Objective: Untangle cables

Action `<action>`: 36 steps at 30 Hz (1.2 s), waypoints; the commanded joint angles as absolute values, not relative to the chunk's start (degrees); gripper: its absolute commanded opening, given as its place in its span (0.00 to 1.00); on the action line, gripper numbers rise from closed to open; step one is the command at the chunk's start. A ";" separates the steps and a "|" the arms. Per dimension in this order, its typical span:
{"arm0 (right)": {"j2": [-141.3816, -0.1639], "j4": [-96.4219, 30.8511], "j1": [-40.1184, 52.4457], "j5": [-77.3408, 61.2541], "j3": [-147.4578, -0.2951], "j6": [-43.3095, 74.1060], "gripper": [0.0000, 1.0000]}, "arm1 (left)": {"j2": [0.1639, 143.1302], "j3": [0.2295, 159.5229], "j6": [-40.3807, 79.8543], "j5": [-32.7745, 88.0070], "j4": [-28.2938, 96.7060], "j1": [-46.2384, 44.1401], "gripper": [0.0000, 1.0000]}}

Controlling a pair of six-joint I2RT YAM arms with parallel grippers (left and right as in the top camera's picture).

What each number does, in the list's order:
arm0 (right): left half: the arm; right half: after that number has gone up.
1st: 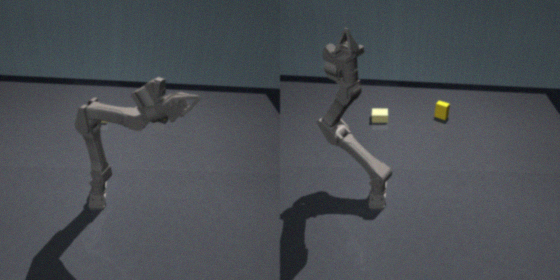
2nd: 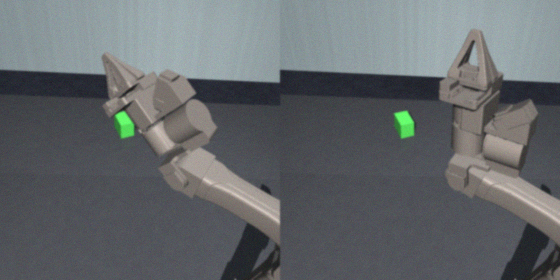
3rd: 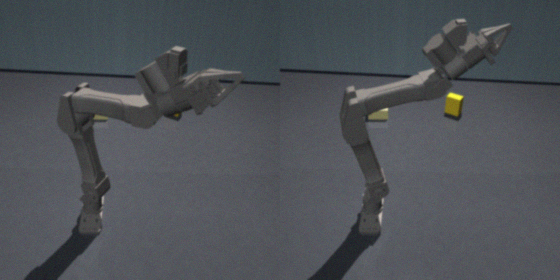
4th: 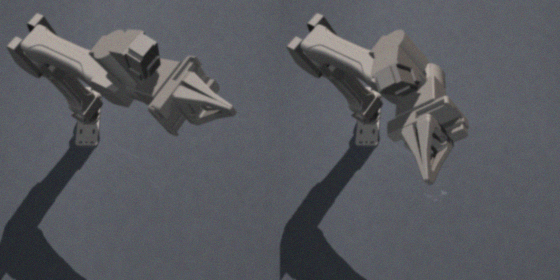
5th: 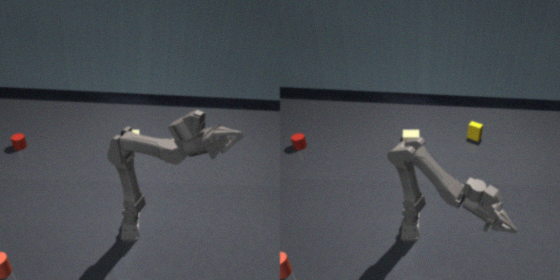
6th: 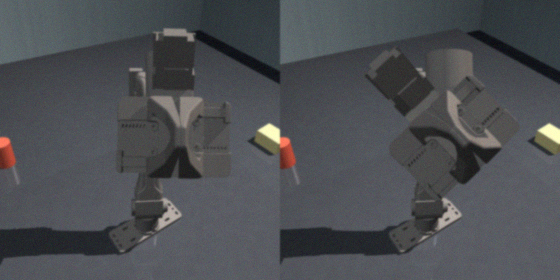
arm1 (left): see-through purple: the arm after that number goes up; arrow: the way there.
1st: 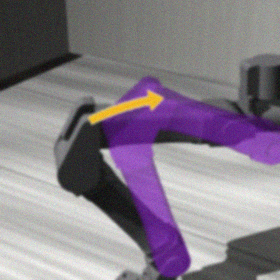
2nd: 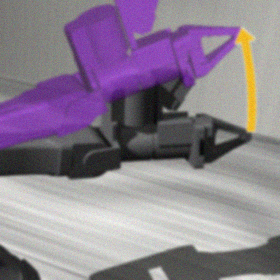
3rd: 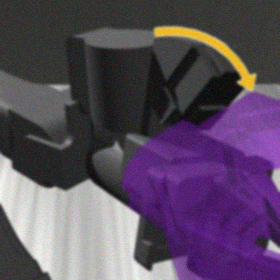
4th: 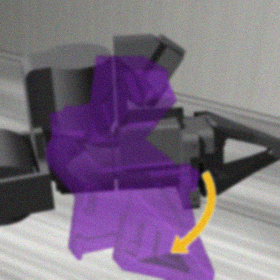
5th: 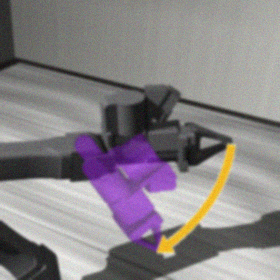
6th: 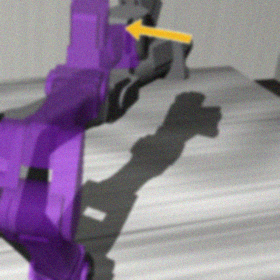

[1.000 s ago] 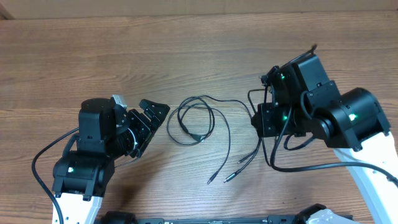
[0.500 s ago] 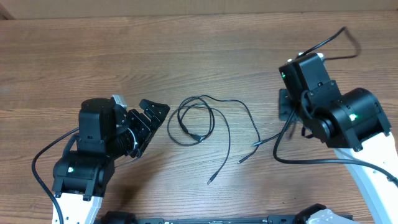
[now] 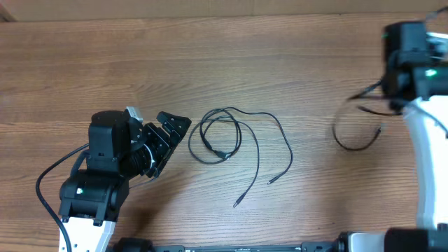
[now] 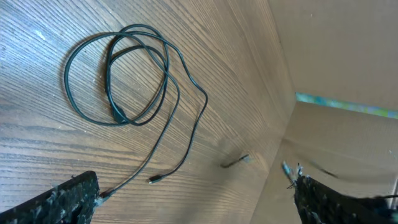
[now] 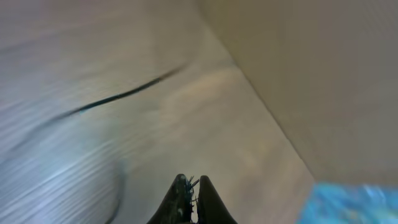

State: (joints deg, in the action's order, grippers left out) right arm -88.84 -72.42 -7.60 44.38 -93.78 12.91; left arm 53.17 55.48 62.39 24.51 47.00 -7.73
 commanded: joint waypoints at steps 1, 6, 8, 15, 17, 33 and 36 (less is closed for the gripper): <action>-89.45 -70.30 -18.04 41.43 -94.13 13.65 0.04 | 52.88 56.07 61.28 23.51 46.96 -7.42 1.00; -91.70 -65.52 -33.32 25.78 -94.13 10.07 0.04 | 52.88 56.07 61.28 23.51 46.96 -7.42 1.00; -92.25 -64.58 -37.12 17.17 -94.13 10.13 0.04 | 52.88 56.07 61.28 23.51 46.96 -7.42 1.00; -93.69 -60.90 -41.80 7.64 -94.13 10.15 0.13 | 52.88 56.07 61.28 23.51 46.96 -7.42 1.00; -93.69 -60.23 -41.80 7.70 -94.13 10.20 0.31 | 52.88 56.07 61.28 23.51 46.96 -7.42 1.00; -93.69 -62.15 -34.85 -10.59 -94.13 9.87 1.00 | 52.88 56.07 61.28 23.51 46.96 -7.42 1.00; -93.73 -62.46 -31.97 -10.61 -94.13 9.04 1.00 | 52.88 56.07 61.28 23.51 46.96 -7.42 1.00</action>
